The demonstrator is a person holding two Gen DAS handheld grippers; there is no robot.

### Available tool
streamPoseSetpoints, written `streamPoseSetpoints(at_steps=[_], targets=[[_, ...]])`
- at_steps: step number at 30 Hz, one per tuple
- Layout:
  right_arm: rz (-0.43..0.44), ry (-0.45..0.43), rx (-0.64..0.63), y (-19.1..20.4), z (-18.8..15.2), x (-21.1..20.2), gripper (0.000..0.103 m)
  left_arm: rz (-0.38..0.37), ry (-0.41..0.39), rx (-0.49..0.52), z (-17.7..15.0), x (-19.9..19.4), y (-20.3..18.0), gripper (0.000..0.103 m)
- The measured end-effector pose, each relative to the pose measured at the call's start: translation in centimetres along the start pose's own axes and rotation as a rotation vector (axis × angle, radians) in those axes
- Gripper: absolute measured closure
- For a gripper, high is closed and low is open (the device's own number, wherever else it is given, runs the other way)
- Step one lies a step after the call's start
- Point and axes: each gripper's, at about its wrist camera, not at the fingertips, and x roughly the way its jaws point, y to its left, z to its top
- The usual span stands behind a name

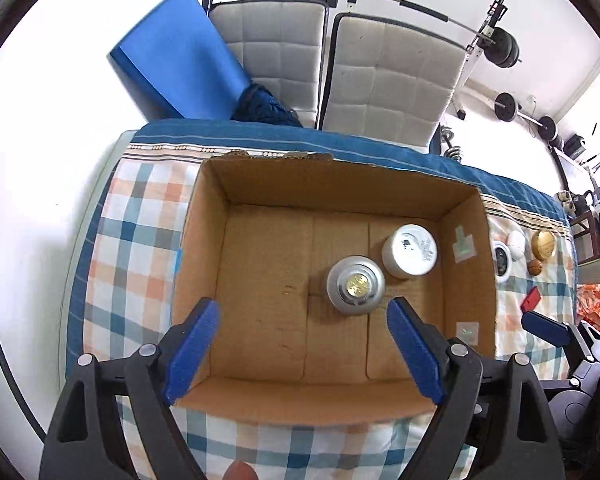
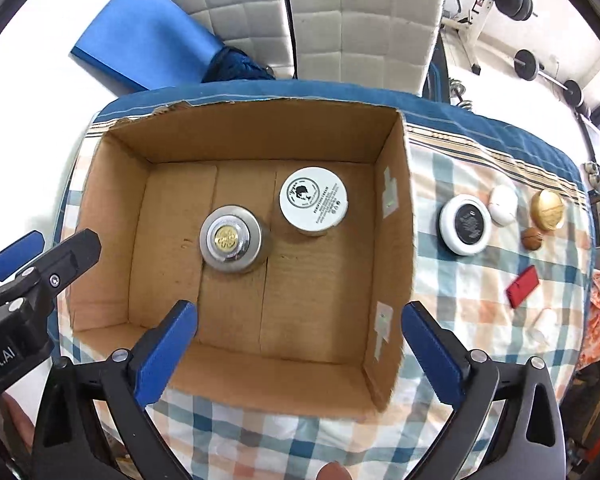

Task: Organize rigid objects
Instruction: 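Lift both tools out of the box back toward the table items, then grasp the black-and-white compact with the left tool while the right tool grasps the gold tin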

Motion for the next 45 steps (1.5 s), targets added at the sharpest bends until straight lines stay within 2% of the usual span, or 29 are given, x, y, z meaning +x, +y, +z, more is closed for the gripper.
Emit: streamPoseSetpoints(at_steps=[7, 10, 16, 20, 23, 26, 29, 33, 40, 45], targets=[[0.059, -0.037, 0.023, -1.4, -2.1, -3.6, 0.0, -0.01, -0.04, 0.019, -1.2, -3.9, -1.9, 0.017], [0.082, -0.05, 0.049, -3.4, -2.8, -5.1, 0.0, -0.04, -0.054, 0.042, -1.3, -5.7, -4.6, 0.017], [0.074, -0.067, 0.151, -12.0, -3.8, -8.1, 0.0, -0.103, -0.063, 0.123, -0.3, -7.0, -13.0, 0.017], [0.023, -0.069, 0.259, -21.2, -3.2, -9.1, 0.0, -0.137, -0.032, 0.163, 1.5, -5.3, -20.0, 0.017], [-0.015, -0.06, 0.338, -28.0, -2.0, -8.3, 0.0, -0.133, 0.017, 0.18, 3.3, -1.6, -24.8, 0.017], [-0.028, -0.045, 0.391, -33.9, 0.0, -6.0, 0.0, -0.082, 0.097, 0.197, 5.0, 4.4, -29.4, 0.017], [-0.022, -0.01, 0.422, -38.6, 2.1, -2.4, 0.0, -0.025, 0.188, 0.2, 6.0, 10.2, -31.9, 0.017], [-0.015, 0.041, 0.428, -41.8, 5.0, 3.4, 0.0, 0.004, 0.278, 0.147, 6.2, 16.3, -33.0, 0.017], [0.012, 0.142, 0.403, -43.4, 9.2, 11.6, 0.004, 0.041, 0.387, 0.076, 5.5, 22.6, -32.7, 0.017], [-0.016, 0.205, 0.37, -43.2, 10.8, 15.4, 0.021, 0.041, 0.441, 0.061, 4.8, 25.0, -33.2, 0.017]])
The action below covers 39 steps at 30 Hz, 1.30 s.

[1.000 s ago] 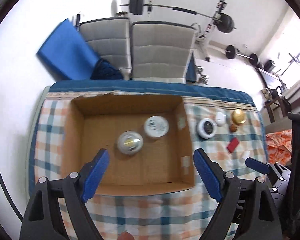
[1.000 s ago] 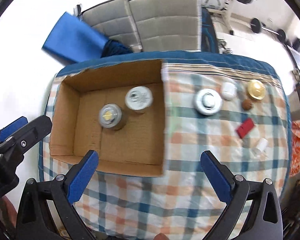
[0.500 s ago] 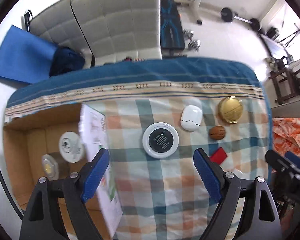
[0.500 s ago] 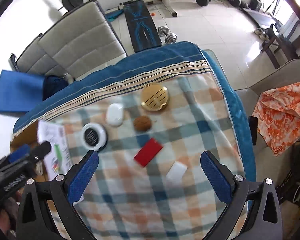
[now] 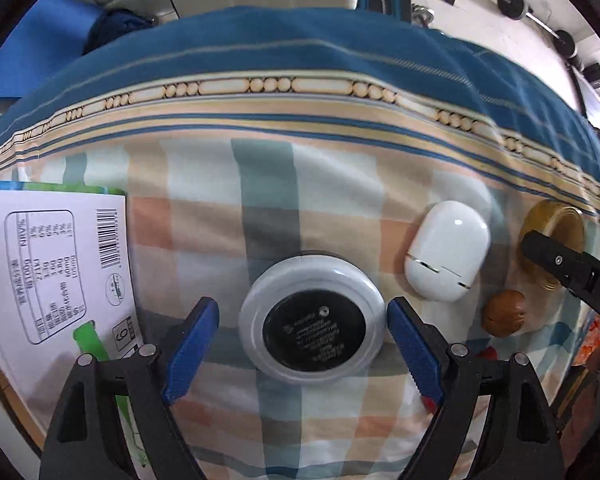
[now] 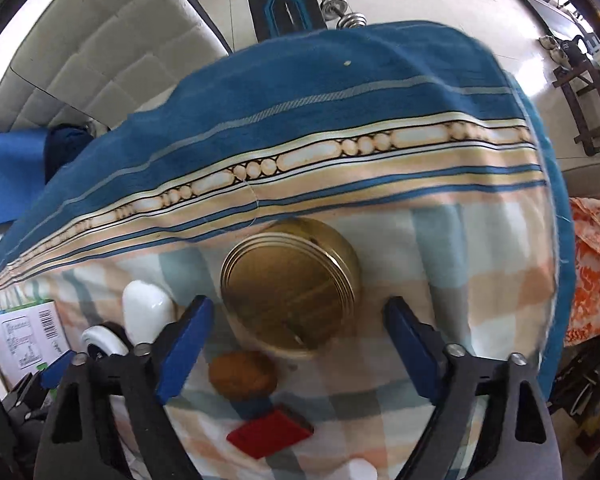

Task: Organize rigid objects
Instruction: 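Grasp the black-and-white compact with the left tool while the right tool grasps the gold tin, then carry the compact and gold tin into the box and release both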

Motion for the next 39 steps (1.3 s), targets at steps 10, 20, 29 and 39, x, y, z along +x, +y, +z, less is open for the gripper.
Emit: streamPoseSetpoints(at_steps=[10, 20, 29, 39], targets=[[-0.052, 0.016, -0.073, 0.5, -0.3, 0.3, 0.032, -0.007, -0.009, 0.008, -1.2, 1.5, -0.8, 0.029], [-0.142, 0.044, -0.114, 2.0, -1.3, 0.6, 0.036, -0.003, -0.037, 0.024, -1.2, 0.4, -1.3, 0.03], [-0.108, -0.005, -0.122, 0.6, -5.4, -3.8, 0.036, -0.069, -0.12, 0.034, -5.3, -4.1, -0.8, 0.03], [-0.039, -0.096, -0.185, 3.0, -13.9, -11.5, 0.036, -0.129, -0.282, 0.098, -11.5, -13.5, 0.8, 0.03]])
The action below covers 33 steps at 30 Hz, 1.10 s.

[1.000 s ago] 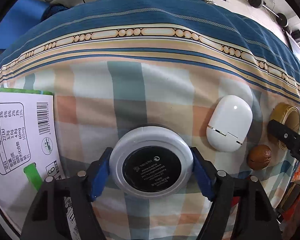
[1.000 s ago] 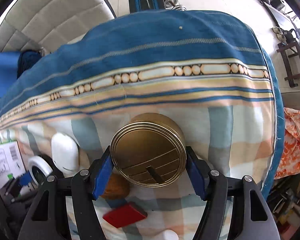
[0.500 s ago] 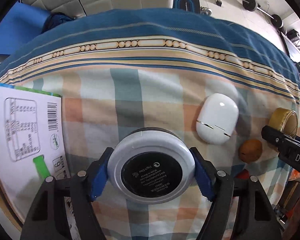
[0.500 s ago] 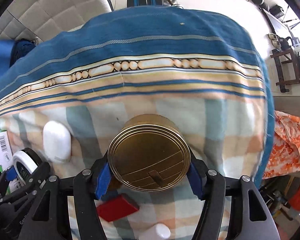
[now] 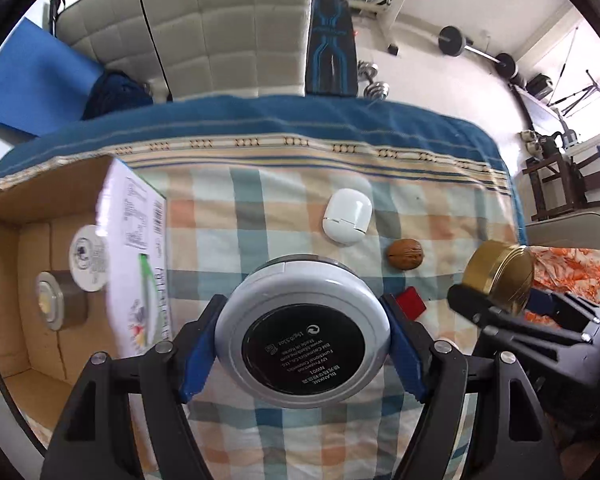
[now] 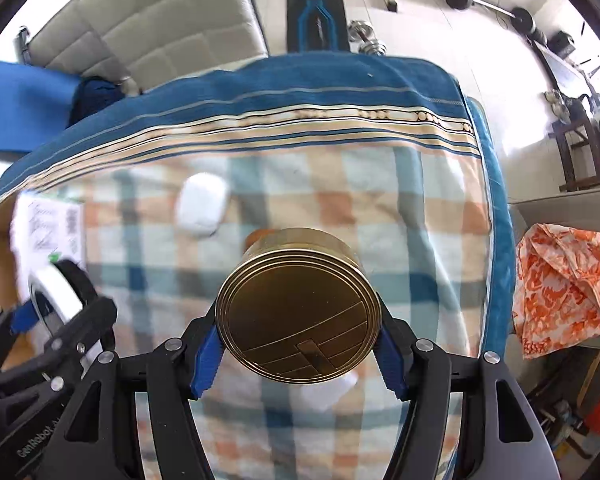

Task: Organize rigid objects
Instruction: 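Carry the compact and gold tin into the box and release both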

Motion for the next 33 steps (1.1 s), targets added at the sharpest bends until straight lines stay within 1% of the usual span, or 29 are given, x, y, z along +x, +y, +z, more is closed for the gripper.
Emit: streamPoseSetpoints(at_steps=[2, 4, 8, 10, 13, 17, 20, 26, 29, 33], targets=[[0.002, -0.021, -0.015, 0.8, -1.1, -1.4, 0.036, 0.006, -0.022, 0.011, 0.1, -1.6, 1.2, 0.03], [0.015, -0.036, -0.023, 2.2, -2.2, -2.6, 0.036, 0.006, -0.049, 0.011, -1.0, -3.7, 2.8, 0.03], [0.027, -0.053, -0.035, 6.3, -4.6, -4.6, 0.036, 0.005, -0.072, 0.012, -2.4, -6.0, 6.1, 0.03], [0.04, -0.053, -0.044, 8.4, -5.4, -4.9, 0.036, 0.011, -0.082, 0.012, -2.8, -6.7, 6.9, 0.03], [0.049, -0.063, -0.063, 11.6, -5.7, -5.2, 0.036, 0.014, -0.1, -0.003, -3.6, -8.0, 9.3, 0.03], [0.078, -0.071, -0.1, 15.9, -6.6, -5.5, 0.036, 0.023, -0.117, -0.031, -4.4, -9.4, 12.8, 0.03], [0.094, -0.074, -0.126, 19.1, -7.1, -5.8, 0.036, 0.033, -0.129, -0.061, -4.8, -10.4, 16.1, 0.03], [0.121, -0.059, -0.163, 25.0, -6.8, -4.8, 0.036, 0.039, -0.128, -0.127, -5.1, -11.2, 22.6, 0.03], [0.13, -0.038, -0.169, 27.4, -6.3, -3.7, 0.036, 0.048, -0.117, -0.161, -4.9, -10.6, 25.8, 0.03], [0.135, -0.003, -0.17, 30.6, -5.4, -1.3, 0.036, 0.057, -0.072, -0.2, -4.3, -8.5, 30.1, 0.03]])
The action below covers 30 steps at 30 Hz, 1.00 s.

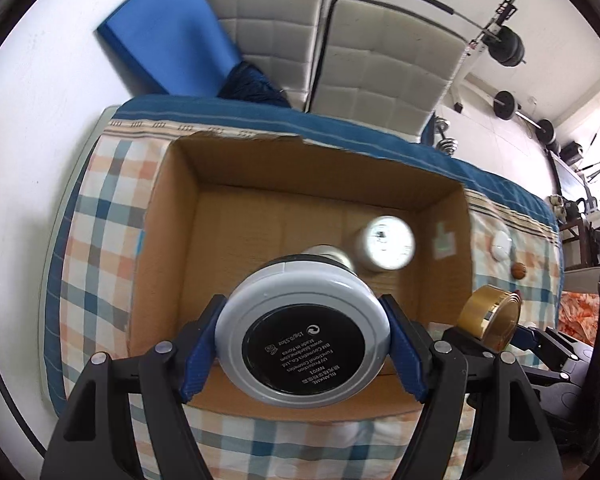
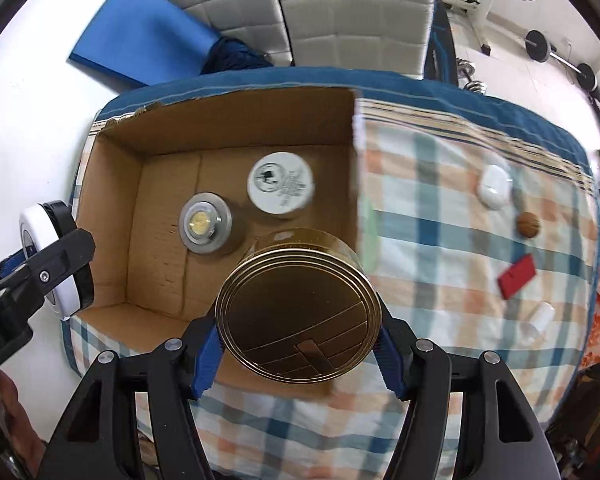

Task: Organize rigid objects
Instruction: 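Carry the compact and gold tin into the box and release both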

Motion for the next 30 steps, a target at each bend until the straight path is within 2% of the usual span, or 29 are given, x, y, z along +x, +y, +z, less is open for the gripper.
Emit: streamPoseSetpoints(at_steps=[7, 15, 23, 30], targets=[[-0.033, 0.071, 0.049, 2.1, 2.2, 6.4, 0.036, 0.047, 0.1, -0.01, 3.2, 7.0, 4.1, 0.03], [-0.085, 0.156, 0.126, 2.3, 3.3, 12.7, 0.036, 0.048, 0.197, 0.023, 5.6, 13.5, 5.0, 0.03], [-0.119, 0.194, 0.179, 2.1, 3.7, 16.1, 0.036, 0.026, 0.254, 0.054, 6.3, 16.9, 5.0, 0.03], [-0.12, 0.204, 0.209, 1.9, 4.0, 17.2, 0.035, 0.011, 0.306, 0.061, 5.9, 18.2, 4.6, 0.029]])
